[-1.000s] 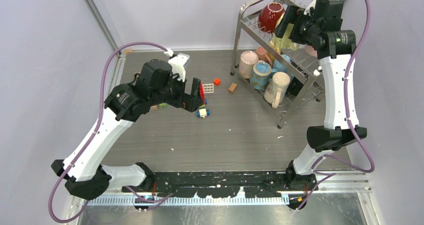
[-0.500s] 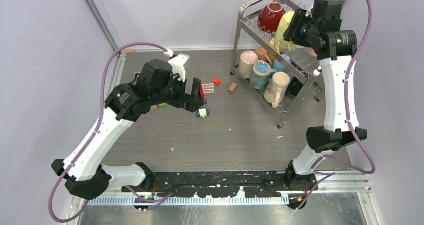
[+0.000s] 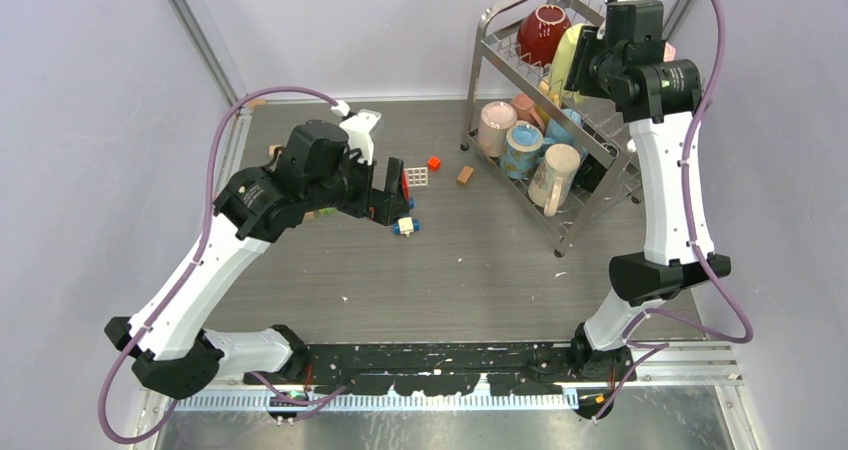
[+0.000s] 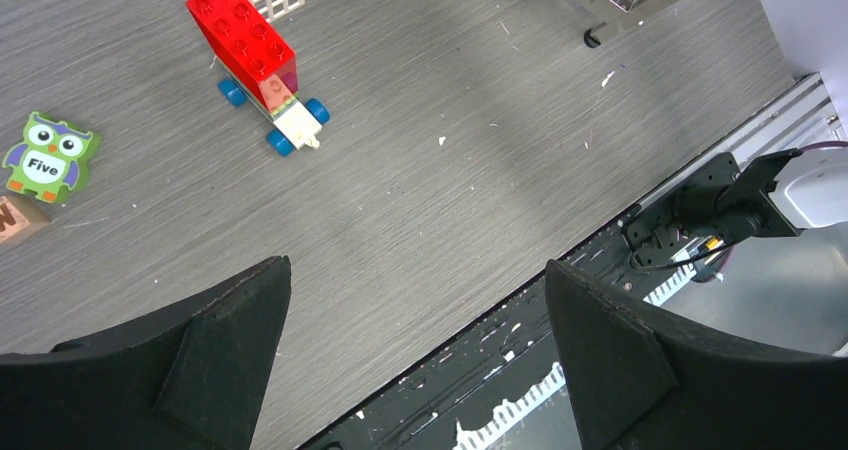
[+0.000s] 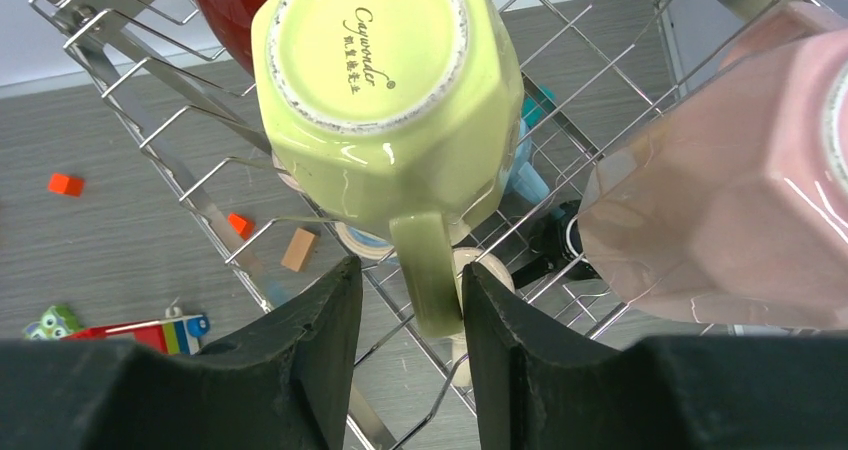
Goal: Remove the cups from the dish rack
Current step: Unload the cup from the dish rack.
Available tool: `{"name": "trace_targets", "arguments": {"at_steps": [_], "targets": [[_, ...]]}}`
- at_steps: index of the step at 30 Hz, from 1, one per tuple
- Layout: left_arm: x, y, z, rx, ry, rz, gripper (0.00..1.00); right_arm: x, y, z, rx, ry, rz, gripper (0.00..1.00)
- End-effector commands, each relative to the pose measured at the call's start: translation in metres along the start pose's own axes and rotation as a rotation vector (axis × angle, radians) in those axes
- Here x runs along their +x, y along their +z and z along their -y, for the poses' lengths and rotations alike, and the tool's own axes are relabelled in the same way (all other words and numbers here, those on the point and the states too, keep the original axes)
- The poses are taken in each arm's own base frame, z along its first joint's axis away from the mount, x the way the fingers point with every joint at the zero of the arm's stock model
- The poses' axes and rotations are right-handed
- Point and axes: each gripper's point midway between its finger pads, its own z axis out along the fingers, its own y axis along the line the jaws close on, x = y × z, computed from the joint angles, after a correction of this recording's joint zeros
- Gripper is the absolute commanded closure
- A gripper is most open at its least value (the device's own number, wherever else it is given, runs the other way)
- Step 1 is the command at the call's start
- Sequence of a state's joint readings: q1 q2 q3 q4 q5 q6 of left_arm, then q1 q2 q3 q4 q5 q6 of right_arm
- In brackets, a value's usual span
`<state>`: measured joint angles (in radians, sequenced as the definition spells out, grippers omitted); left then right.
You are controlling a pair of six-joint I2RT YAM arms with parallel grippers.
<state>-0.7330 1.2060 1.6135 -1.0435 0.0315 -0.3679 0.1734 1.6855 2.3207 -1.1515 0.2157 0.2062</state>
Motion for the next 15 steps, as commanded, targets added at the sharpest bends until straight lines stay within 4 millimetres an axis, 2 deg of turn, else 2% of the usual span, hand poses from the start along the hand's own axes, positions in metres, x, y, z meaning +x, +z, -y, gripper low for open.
{"name": "trace_targets", "arguments": {"at_steps": [1, 6, 10, 15], "targets": [[-0.008, 0.001, 0.007, 0.031, -0.009, 0.031, 0.0, -0.011, -0.003, 0.006, 0.04, -0.03, 0.038, 0.54], [-0.009, 0.002, 0.007, 0.031, -0.009, 0.031, 0.0, -0.01, 0.007, 0.007, 0.055, -0.047, 0.027, 0.58], [-0.009, 0.002, 0.007, 0.029, -0.01, 0.034, 0.0, -0.014, 0.007, 0.006, 0.049, -0.048, 0.038, 0.65], [-0.01, 0.003, 0.006, 0.026, -0.016, 0.039, 0.0, -0.017, 0.004, 0.003, 0.047, -0.05, 0.049, 0.83]]}}
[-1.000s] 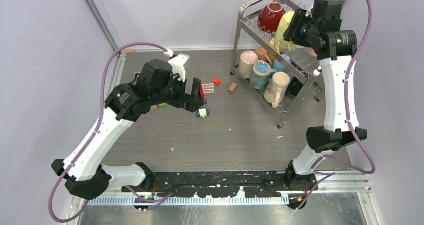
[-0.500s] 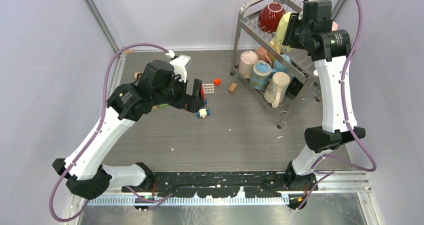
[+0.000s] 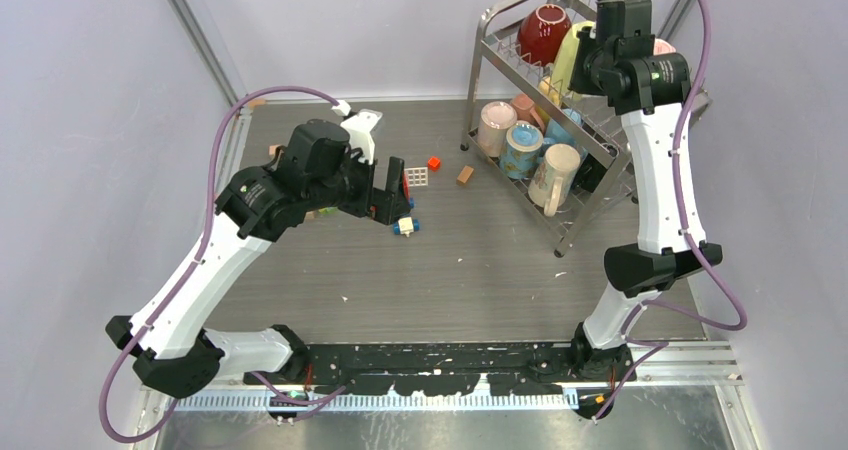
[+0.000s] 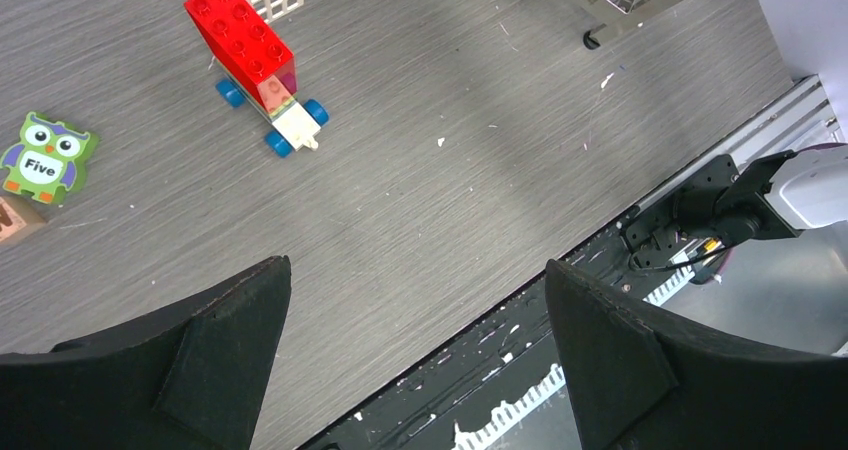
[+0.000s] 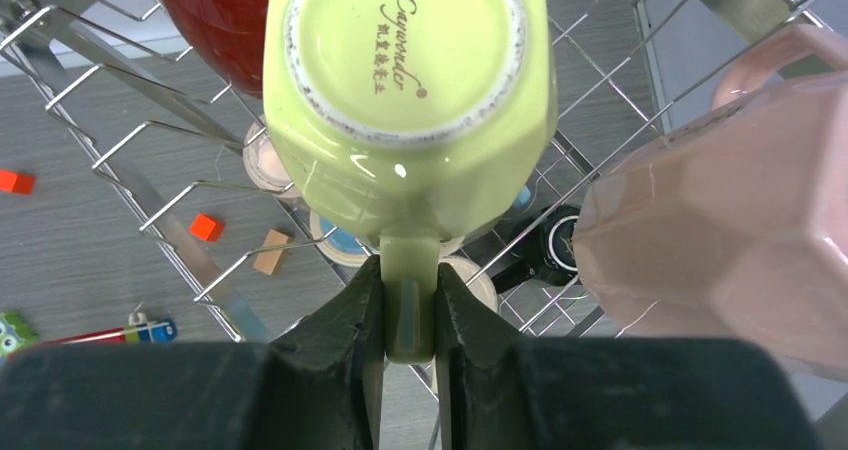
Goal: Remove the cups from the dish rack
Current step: Unload the cup from the dish rack.
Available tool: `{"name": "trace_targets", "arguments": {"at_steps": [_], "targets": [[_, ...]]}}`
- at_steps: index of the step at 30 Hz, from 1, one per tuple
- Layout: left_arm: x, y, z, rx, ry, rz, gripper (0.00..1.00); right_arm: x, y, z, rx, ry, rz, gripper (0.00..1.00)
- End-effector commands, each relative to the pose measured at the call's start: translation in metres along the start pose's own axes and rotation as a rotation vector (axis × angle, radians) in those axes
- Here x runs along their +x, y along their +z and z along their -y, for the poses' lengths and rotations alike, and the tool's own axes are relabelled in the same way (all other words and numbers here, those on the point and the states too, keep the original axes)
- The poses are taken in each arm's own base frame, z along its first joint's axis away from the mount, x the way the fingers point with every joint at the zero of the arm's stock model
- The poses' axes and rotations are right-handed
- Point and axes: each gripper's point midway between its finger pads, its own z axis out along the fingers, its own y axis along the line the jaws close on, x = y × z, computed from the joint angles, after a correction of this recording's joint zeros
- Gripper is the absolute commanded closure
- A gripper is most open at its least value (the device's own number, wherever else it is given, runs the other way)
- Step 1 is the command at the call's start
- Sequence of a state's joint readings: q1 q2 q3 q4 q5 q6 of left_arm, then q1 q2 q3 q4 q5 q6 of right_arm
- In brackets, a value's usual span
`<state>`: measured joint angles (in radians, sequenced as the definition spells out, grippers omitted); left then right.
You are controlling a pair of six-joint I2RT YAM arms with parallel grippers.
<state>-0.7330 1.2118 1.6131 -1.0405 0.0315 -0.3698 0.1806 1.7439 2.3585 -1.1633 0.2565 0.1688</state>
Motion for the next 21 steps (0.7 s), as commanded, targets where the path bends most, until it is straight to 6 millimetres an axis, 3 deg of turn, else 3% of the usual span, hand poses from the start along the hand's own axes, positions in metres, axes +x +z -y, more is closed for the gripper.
{"name": "trace_targets", "arguments": {"at_steps": [1, 5, 21], "targets": [[-0.011, 0.001, 0.006, 0.027, -0.017, 0.048, 0.0, -0.022, -0.015, 0.003, 0.01, 0.004, 0.079, 0.87], [-0.015, 0.001, 0.006, 0.023, -0.022, 0.067, 0.0, -0.031, -0.022, 0.006, 0.023, 0.0, 0.112, 0.99], [-0.037, -0.003, 0.004, -0.002, -0.083, 0.163, 0.0, -0.088, -0.076, 0.008, 0.013, 0.069, 0.365, 0.99]]}}
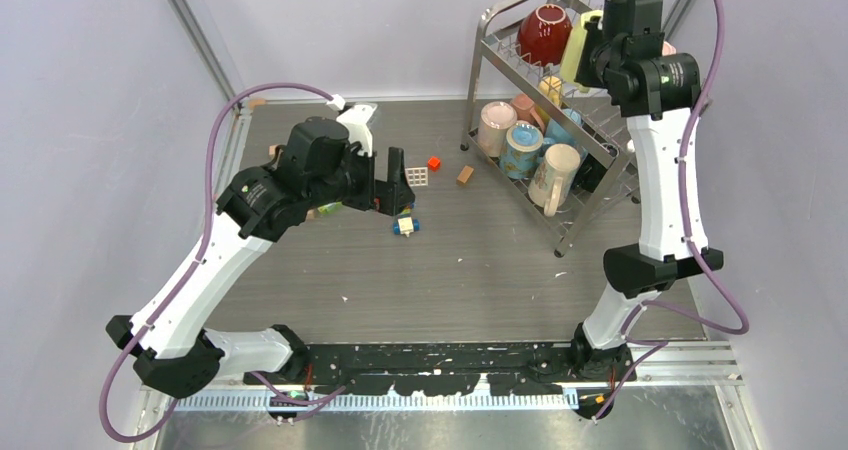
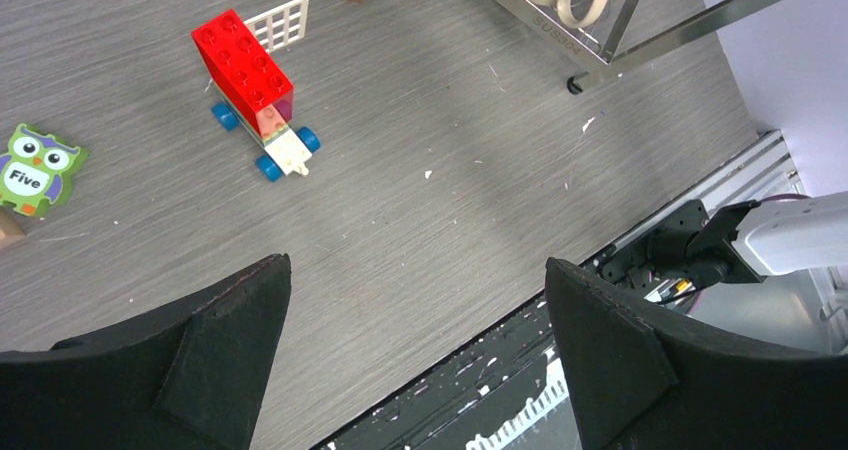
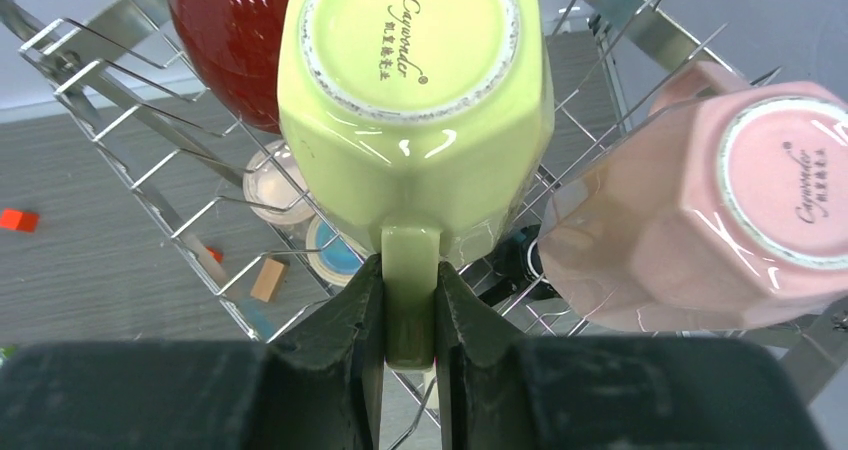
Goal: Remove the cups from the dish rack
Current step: Unload the cup from the dish rack, then place the cup at the center of the board.
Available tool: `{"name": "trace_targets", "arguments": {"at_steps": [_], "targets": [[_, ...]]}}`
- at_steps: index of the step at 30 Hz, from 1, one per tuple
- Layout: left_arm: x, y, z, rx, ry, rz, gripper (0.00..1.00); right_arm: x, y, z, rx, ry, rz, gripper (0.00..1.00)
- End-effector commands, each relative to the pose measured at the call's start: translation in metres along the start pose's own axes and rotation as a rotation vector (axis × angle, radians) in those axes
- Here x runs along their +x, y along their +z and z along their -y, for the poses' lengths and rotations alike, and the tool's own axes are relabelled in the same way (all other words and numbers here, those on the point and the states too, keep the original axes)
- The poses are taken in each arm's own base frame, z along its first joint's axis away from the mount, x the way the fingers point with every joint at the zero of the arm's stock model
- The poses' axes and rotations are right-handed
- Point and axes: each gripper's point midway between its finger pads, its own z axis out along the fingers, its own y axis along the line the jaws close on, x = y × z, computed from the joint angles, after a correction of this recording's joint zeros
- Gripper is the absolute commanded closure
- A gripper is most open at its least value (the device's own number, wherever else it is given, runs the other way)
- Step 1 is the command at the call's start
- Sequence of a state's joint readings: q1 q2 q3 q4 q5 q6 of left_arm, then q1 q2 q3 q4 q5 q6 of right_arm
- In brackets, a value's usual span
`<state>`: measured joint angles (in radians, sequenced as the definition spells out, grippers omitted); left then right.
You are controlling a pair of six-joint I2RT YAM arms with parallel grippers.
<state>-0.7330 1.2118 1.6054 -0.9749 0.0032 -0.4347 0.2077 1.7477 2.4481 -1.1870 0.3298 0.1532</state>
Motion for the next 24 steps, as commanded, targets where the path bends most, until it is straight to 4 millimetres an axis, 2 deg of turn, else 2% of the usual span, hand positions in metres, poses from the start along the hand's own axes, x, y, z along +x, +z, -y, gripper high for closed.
{"name": "trace_targets", "arguments": {"at_steps": [1, 5, 12, 15, 20, 24], "targets": [[-0.023, -0.006, 0.004, 0.007, -0.023, 0.102, 0.0, -0.075, -0.056, 0.007, -0.026, 0.092, 0.312, 0.99], [-0.029, -0.007, 0.006, 0.014, -0.037, 0.119, 0.0, -0.084, -0.073, 0.0, -0.059, 0.109, 0.365, 0.99], [-0.042, -0.007, 0.012, 0.049, -0.073, 0.149, 0.0, -0.098, -0.106, 0.0, -0.075, 0.122, 0.448, 0.99], [-0.048, -0.009, 0.015, 0.085, -0.096, 0.158, 0.0, -0.1, -0.12, -0.009, -0.128, 0.127, 0.464, 0.99], [-0.063, -0.012, 0.009, 0.14, -0.177, 0.189, 0.0, -0.09, -0.135, -0.037, -0.275, 0.162, 0.437, 0.99], [-0.071, -0.014, -0.001, 0.196, -0.27, 0.221, 0.0, -0.073, -0.145, -0.074, -0.441, 0.22, 0.371, 0.99]]}}
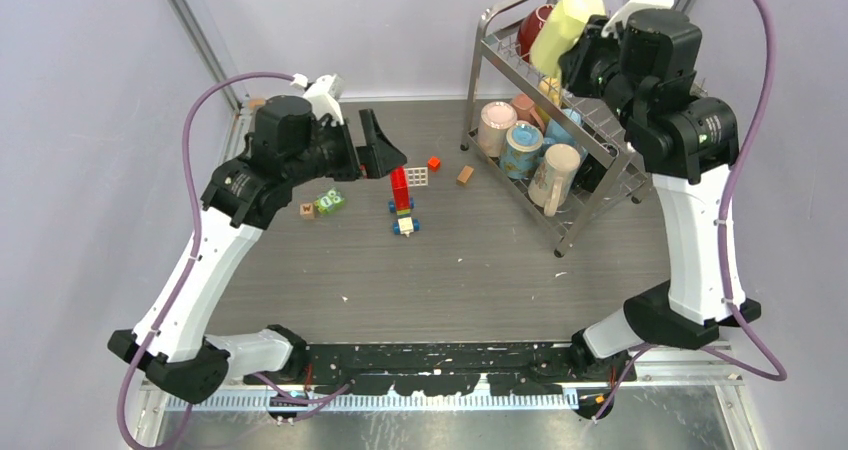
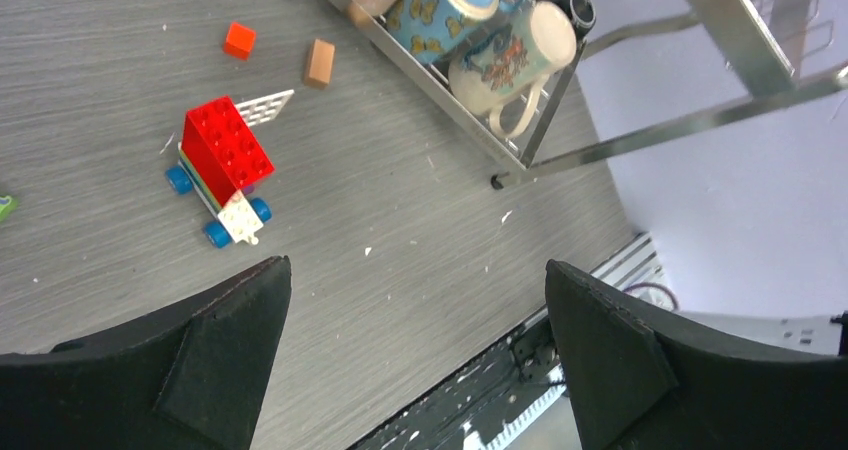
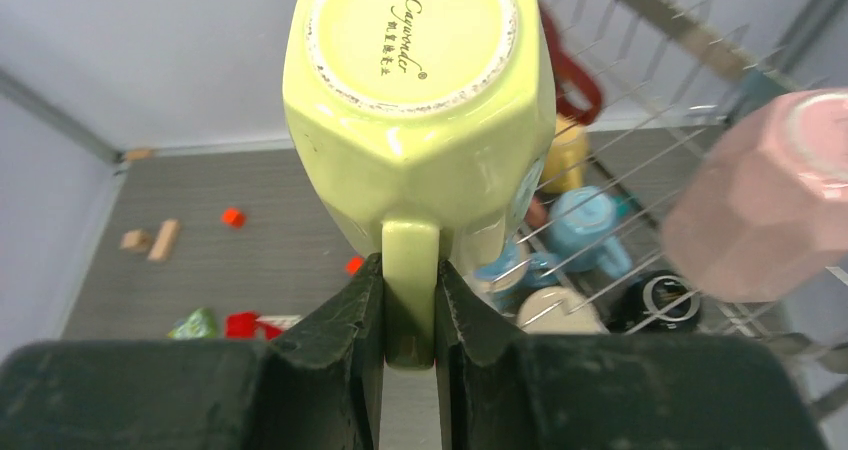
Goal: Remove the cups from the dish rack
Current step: Place the cup at the center of the board.
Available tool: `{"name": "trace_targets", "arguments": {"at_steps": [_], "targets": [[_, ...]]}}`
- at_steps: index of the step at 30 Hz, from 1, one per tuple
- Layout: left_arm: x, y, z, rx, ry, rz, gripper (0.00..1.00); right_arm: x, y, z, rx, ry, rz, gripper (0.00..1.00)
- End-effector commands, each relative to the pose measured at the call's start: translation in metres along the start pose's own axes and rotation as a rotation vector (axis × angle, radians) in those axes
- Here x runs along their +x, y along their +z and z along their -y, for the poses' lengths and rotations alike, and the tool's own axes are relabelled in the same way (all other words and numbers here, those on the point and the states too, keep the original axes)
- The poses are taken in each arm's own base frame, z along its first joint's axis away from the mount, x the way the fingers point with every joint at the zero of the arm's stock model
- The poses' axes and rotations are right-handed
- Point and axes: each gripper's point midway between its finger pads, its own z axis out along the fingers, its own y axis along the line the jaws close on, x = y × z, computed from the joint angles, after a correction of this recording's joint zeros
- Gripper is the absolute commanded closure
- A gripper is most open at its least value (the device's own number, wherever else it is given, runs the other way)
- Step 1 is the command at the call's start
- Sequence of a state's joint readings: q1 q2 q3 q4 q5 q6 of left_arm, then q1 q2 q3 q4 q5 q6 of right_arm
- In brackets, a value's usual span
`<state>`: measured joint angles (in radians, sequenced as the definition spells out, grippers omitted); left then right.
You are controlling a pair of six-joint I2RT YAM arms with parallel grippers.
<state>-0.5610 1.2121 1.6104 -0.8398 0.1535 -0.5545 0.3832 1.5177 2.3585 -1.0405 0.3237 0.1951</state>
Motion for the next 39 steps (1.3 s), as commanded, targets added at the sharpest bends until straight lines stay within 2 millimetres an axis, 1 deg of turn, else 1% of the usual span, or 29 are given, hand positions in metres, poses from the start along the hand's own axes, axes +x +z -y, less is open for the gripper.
{"name": "trace_targets", "arguments": {"at_steps": [1, 5, 7, 9, 11, 13, 14, 18, 22, 23, 28, 32, 36, 38, 39], "targets": [[-0.026, -0.009, 0.013, 0.155, -0.114, 0.087, 0.0, -0.03, -0.027, -0.051, -0.233, 0.171, 0.114, 0.99], [-0.032, -0.01, 0.005, 0.231, -0.242, 0.114, 0.0, -0.009, -0.032, -0.083, -0.351, 0.234, 0.054, 0.99], [-0.032, -0.009, 0.004, 0.275, -0.291, 0.122, 0.0, 0.003, -0.033, -0.097, -0.397, 0.26, 0.025, 0.99], [-0.029, -0.004, 0.001, 0.308, -0.344, 0.119, 0.0, 0.012, -0.035, -0.111, -0.45, 0.289, 0.002, 0.99], [-0.033, -0.002, 0.006, 0.368, -0.397, 0.133, 0.0, 0.021, -0.035, -0.12, -0.481, 0.319, -0.019, 0.99], [-0.034, 0.004, 0.01, 0.422, -0.453, 0.134, 0.0, 0.026, -0.037, -0.128, -0.523, 0.365, -0.03, 0.99], [-0.036, 0.005, 0.013, 0.455, -0.476, 0.138, 0.0, 0.034, -0.036, -0.134, -0.546, 0.394, -0.054, 0.99], [-0.046, 0.012, 0.018, 0.561, -0.592, 0.162, 0.0, 0.046, -0.042, -0.158, -0.654, 0.491, -0.089, 0.99], [-0.056, 0.016, 0.018, 0.64, -0.706, 0.194, 0.0, 0.058, -0.041, -0.17, -0.69, 0.542, -0.113, 0.99], [-0.056, 0.018, 0.017, 0.653, -0.739, 0.193, 0.0, 0.059, -0.042, -0.173, -0.702, 0.556, -0.118, 0.99], [-0.056, 0.022, 0.015, 0.682, -0.82, 0.184, 0.03, 0.059, -0.046, -0.189, -0.76, 0.605, -0.109, 0.99], [-0.064, 0.018, 0.015, 0.739, -0.882, 0.22, 0.07, 0.063, -0.048, -0.196, -0.776, 0.614, -0.114, 0.99], [-0.072, 0.016, 0.021, 0.798, -0.929, 0.232, 0.15, 0.066, -0.049, -0.202, -0.799, 0.627, -0.115, 0.99], [-0.077, 0.014, 0.025, 0.832, -0.95, 0.247, 0.23, 0.067, -0.05, -0.205, -0.81, 0.632, -0.113, 0.99], [-0.079, 0.013, 0.027, 0.85, -0.961, 0.252, 0.25, 0.067, -0.051, -0.206, -0.814, 0.635, -0.111, 0.99]]}}
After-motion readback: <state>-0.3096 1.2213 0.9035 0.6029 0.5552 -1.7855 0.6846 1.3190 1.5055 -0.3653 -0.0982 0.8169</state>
